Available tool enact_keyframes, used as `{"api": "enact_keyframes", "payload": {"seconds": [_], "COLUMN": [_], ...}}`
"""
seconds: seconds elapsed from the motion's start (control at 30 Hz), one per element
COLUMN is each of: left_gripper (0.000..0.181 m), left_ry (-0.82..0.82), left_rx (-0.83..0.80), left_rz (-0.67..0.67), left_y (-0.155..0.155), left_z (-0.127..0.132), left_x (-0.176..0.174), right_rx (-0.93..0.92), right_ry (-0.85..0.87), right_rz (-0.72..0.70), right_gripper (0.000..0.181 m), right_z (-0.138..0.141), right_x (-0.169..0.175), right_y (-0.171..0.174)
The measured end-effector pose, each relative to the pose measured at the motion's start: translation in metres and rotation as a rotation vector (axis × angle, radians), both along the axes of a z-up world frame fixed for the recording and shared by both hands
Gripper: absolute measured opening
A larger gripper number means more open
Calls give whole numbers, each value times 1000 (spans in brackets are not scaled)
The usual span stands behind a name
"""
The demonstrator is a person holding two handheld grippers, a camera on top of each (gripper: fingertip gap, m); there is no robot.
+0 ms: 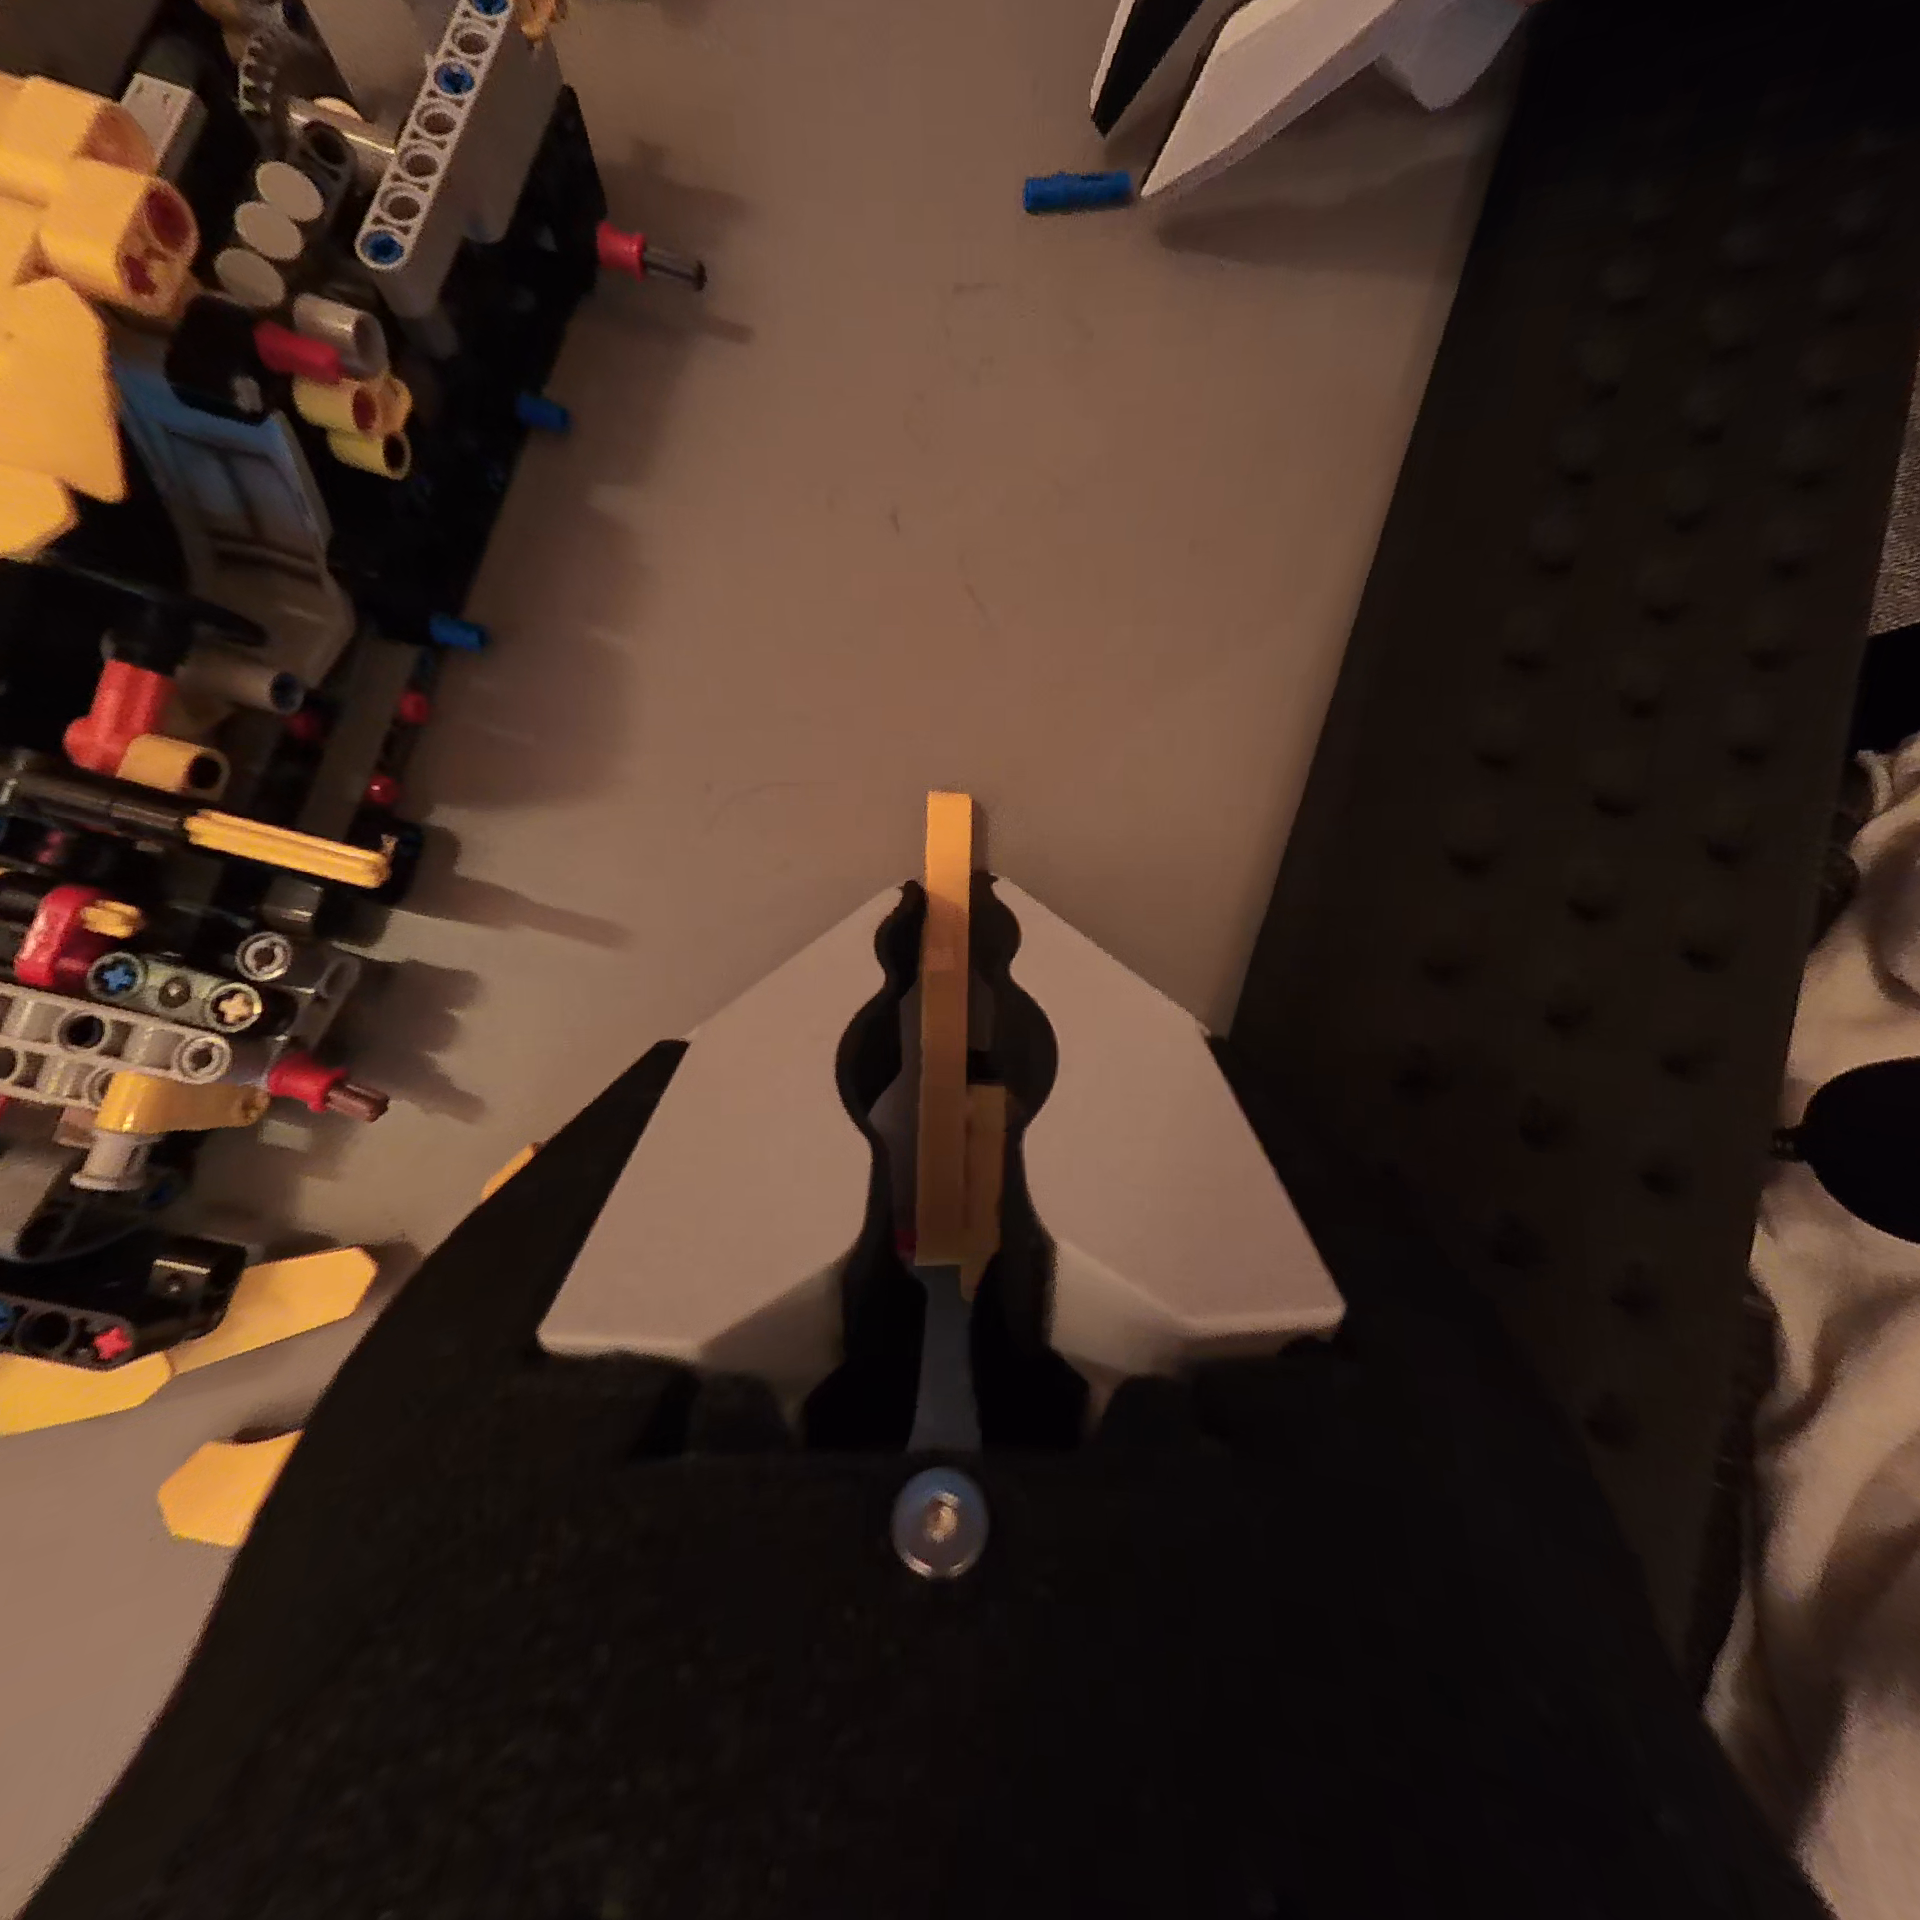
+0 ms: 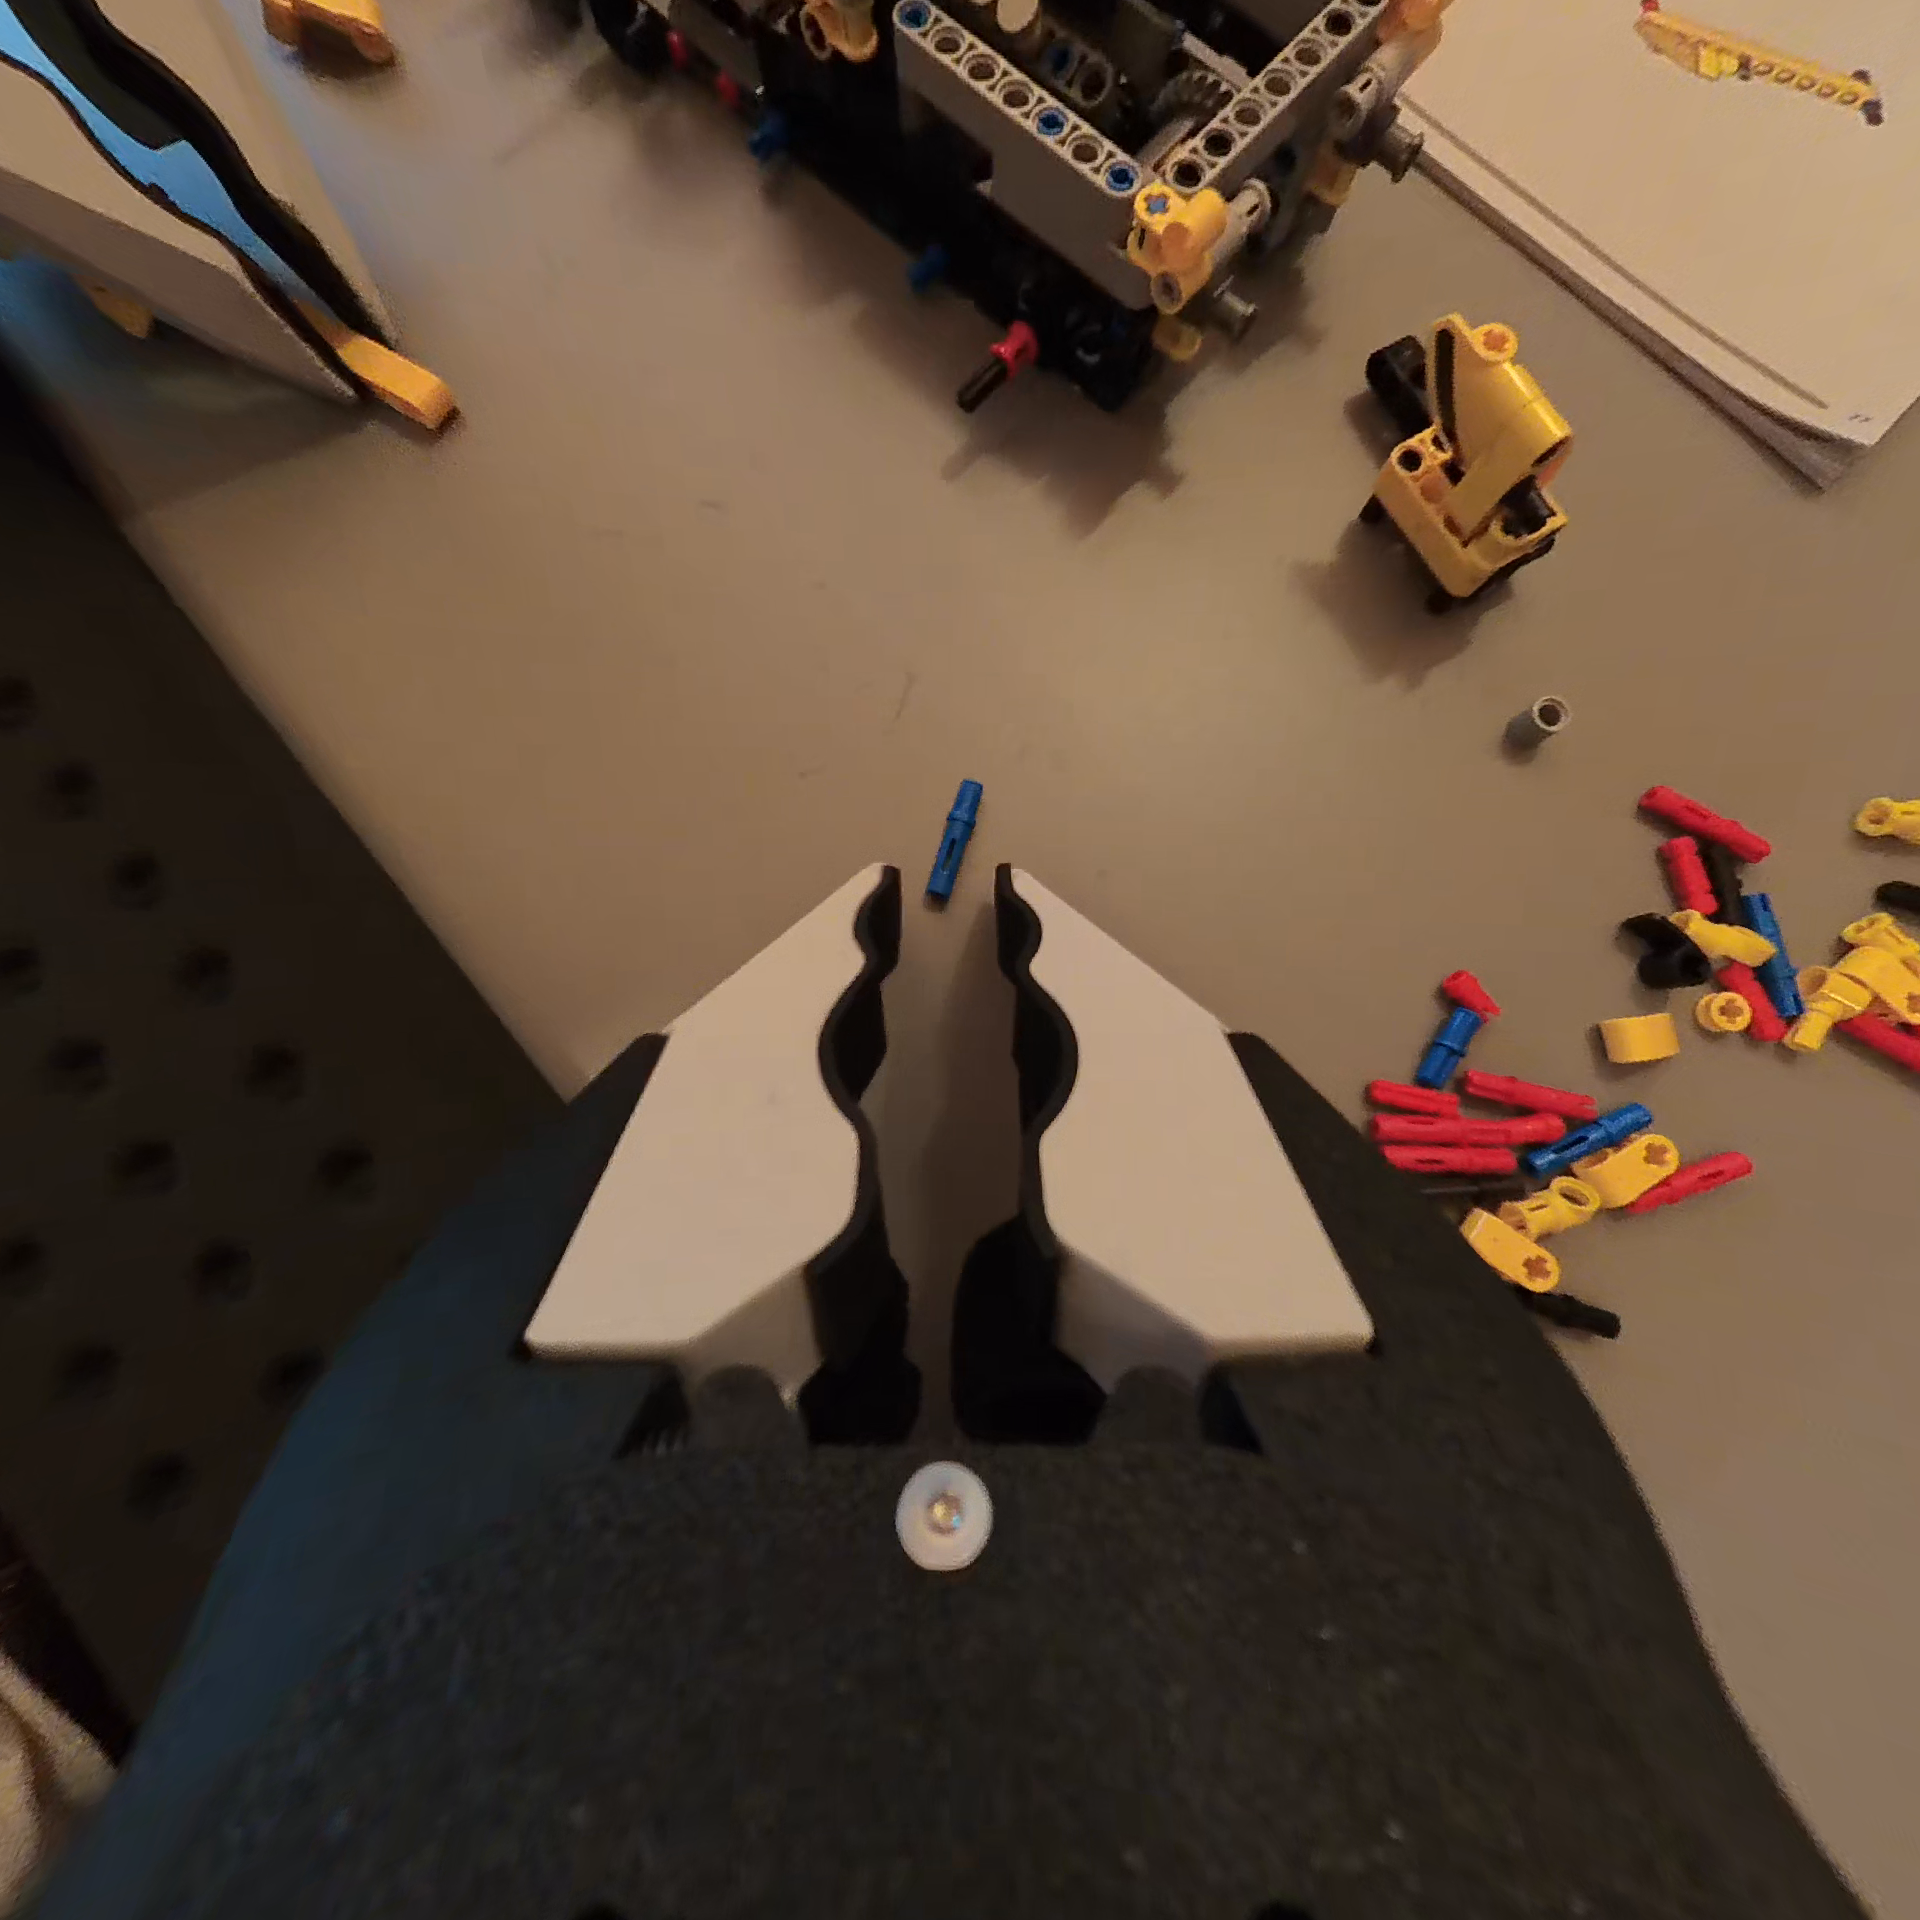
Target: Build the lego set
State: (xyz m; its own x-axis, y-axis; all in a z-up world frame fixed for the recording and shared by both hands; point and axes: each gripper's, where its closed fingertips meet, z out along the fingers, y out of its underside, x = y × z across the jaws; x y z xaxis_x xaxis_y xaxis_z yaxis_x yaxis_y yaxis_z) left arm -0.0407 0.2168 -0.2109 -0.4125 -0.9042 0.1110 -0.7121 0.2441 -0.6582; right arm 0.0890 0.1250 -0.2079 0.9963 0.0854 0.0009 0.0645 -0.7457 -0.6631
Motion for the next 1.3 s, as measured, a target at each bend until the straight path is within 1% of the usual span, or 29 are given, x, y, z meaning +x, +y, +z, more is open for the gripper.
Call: {"api": "enact_keyframes", "payload": {"seconds": [0.13, 0.23, 0.3, 0.37, 0.4, 0.43, 0.5, 0.53, 0.6, 0.67, 0.7, 0.77, 0.83, 0.93, 1.03, 1.17, 1.3], "left_gripper": [12, 13, 15, 15, 16, 16, 15, 16, 15, 16, 16, 16, 16, 15, 5, 4, 6], "left_ry": [2, -12, -42, -100, -122, -150, -221, -246, -282, -306, -311, -322, -312, -311, -307, -335, -342], "left_rx": [-23, -30, -40, -43, -50, -72, -198, -293, -538, -740, -806, -871, -845, -816, -800, -776, -805], "left_rz": [4, 3, -3, -5, -4, 3, 52, 95, 144, 143, 122, 111, 106, 98, 89, 97, 63], "left_y": [-1, -1, -2, -3, -4, -5, -8, -8, -9, -11, -13, -13, -14, -16, -18, -17, -21], "left_z": [1, 4, 10, 18, 22, 26, 42, 51, 73, 90, 96, 103, 100, 97, 95, 97, 102], "left_x": [0, 1, 3, 8, 10, 14, 22, 27, 33, 32, 30, 27, 25, 24, 22, 23, 21], "right_rx": [-26, -25, -25, -28, -1, 69, 240, 318, 413, 470, 492, 478, 463, 478, 480, 493, 491], "right_ry": [-24, -50, -75, -64, -53, -44, -27, -25, -40, -3, 2, -23, -57, -58, -74, -22, 78], "right_rz": [-3, -5, -19, -15, -2, 14, 75, 125, 153, 182, 193, 206, 224, 242, 235, 215, 193], "right_gripper": [17, 13, 4, 4, 4, 4, 4, 4, 4, 4, 4, 4, 4, 4, 4, 4, 4], "right_z": [-5, -5, -5, -5, 1, 12, 43, 56, 75, 85, 88, 85, 82, 85, 84, 83, 79], "right_x": [1, 2, 5, 3, -1, -8, -31, -46, -63, -80, -86, -93, -99, -108, -109, -110, -112], "right_y": [1, 3, 4, 7, 13, 21, 40, 47, 58, 66, 68, 72, 74, 77, 79, 82, 85]}}
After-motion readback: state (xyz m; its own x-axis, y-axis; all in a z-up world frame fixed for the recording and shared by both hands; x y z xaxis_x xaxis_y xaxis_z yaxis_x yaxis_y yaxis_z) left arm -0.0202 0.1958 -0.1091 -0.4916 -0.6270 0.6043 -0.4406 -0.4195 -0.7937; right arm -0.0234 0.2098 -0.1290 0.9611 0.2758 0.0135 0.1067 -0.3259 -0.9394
